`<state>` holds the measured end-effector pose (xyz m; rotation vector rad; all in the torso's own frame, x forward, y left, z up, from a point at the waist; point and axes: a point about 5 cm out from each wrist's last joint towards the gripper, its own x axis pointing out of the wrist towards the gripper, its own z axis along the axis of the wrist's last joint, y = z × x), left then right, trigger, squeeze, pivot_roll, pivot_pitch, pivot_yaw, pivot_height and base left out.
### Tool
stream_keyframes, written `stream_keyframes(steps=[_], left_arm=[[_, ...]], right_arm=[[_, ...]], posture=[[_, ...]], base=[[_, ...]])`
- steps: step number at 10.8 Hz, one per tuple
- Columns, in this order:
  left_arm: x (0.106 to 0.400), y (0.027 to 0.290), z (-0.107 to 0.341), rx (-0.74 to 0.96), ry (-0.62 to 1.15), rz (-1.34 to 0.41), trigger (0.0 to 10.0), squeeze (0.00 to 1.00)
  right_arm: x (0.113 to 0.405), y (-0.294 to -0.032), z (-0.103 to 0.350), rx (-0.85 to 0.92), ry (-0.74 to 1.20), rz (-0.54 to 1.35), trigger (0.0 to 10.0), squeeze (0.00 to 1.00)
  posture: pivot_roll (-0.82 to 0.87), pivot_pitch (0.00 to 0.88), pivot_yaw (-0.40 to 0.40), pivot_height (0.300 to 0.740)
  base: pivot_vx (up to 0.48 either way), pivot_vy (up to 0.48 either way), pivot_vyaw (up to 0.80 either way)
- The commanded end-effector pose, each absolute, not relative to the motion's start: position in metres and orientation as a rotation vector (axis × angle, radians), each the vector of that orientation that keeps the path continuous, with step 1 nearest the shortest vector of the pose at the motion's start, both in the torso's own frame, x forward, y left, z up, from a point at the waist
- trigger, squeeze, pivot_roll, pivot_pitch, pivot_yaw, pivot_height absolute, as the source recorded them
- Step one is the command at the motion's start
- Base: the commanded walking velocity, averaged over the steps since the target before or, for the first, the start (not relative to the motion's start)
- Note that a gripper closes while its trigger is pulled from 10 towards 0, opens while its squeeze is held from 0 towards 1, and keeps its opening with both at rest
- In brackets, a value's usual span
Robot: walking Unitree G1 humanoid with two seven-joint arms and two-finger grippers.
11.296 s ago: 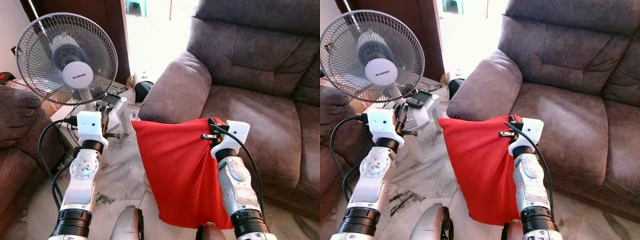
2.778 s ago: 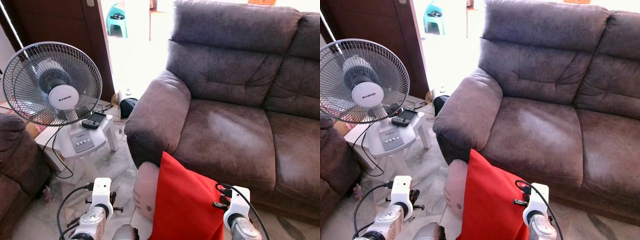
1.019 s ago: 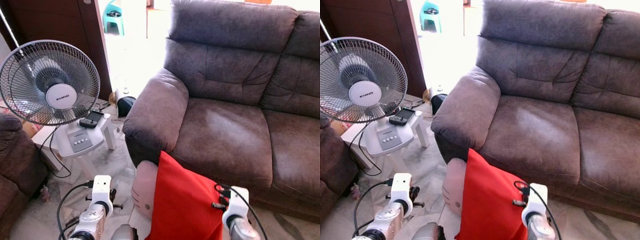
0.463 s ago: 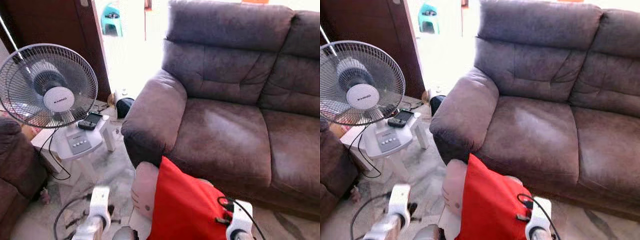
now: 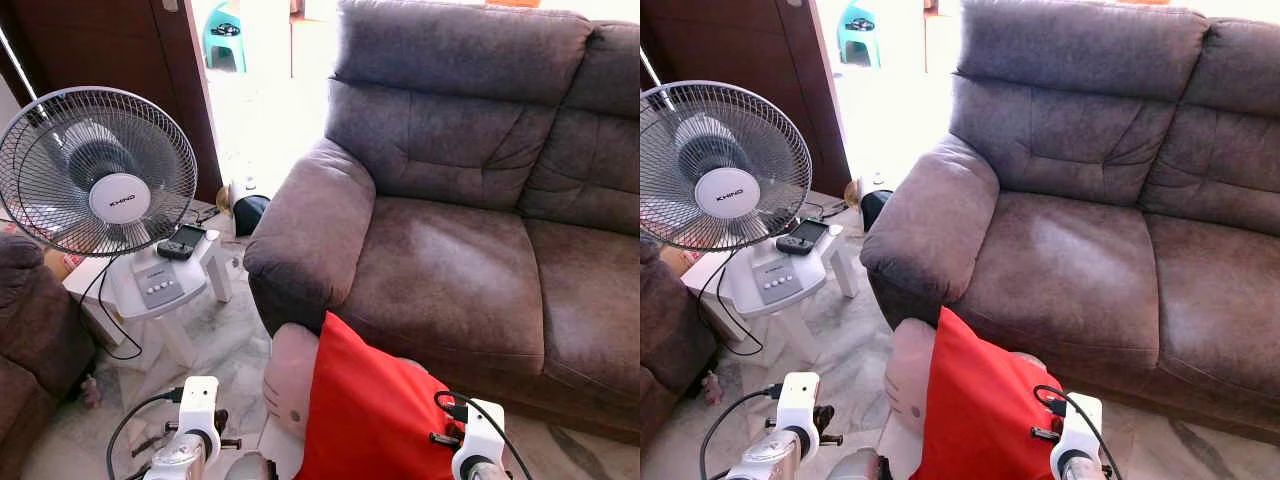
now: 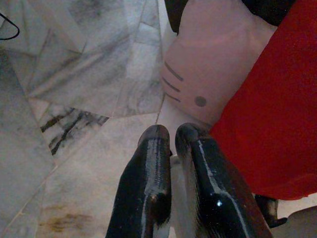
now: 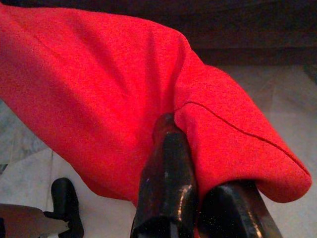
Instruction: Move the pillow to the sofa from floor
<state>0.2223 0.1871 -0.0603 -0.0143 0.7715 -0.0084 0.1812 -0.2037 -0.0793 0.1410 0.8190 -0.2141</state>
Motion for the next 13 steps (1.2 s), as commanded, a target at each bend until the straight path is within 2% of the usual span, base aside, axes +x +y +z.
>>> stream_keyframes(steps=[1,5,6,8,9,13], left_arm=[[0.223,0.189,-0.060,0.002,0.784,-0.013,10.0,0.00],[0.223,0.189,-0.060,0.002,0.784,-0.013,10.0,0.00],[0.202,0.181,-0.075,0.011,0.907,0.007,10.0,0.00],[0.197,0.178,-0.079,0.016,0.936,0.014,10.0,0.00],[0.195,0.185,-0.079,0.018,0.936,0.020,10.0,0.00],[0.196,0.188,-0.078,0.021,0.935,0.030,10.0,0.00]], right_arm=[[0.179,-0.205,-0.080,0.138,0.828,-0.219,10.0,0.00],[0.179,-0.205,-0.080,0.138,0.828,-0.219,10.0,0.00],[0.173,-0.198,-0.087,0.099,0.931,-0.213,10.0,0.00],[0.176,-0.197,-0.087,0.083,0.965,-0.209,10.0,0.00],[0.160,-0.203,-0.092,0.082,0.986,-0.215,10.0,0.00],[0.147,-0.209,-0.096,0.084,1.014,-0.219,10.0,0.00]], posture=[[0.09,0.047,-0.021,0.693],[0.09,0.047,-0.021,0.693],[0.09,0.049,-0.026,0.693],[0.09,0.049,-0.026,0.693],[0.09,0.048,-0.026,0.693],[0.09,0.049,-0.027,0.693]], base=[[0.000,0.000,0.00],[0.000,0.000,0.00],[0.000,0.000,0.00],[0.000,0.000,0.00],[0.000,0.000,0.00],[0.000,0.000,0.00]])
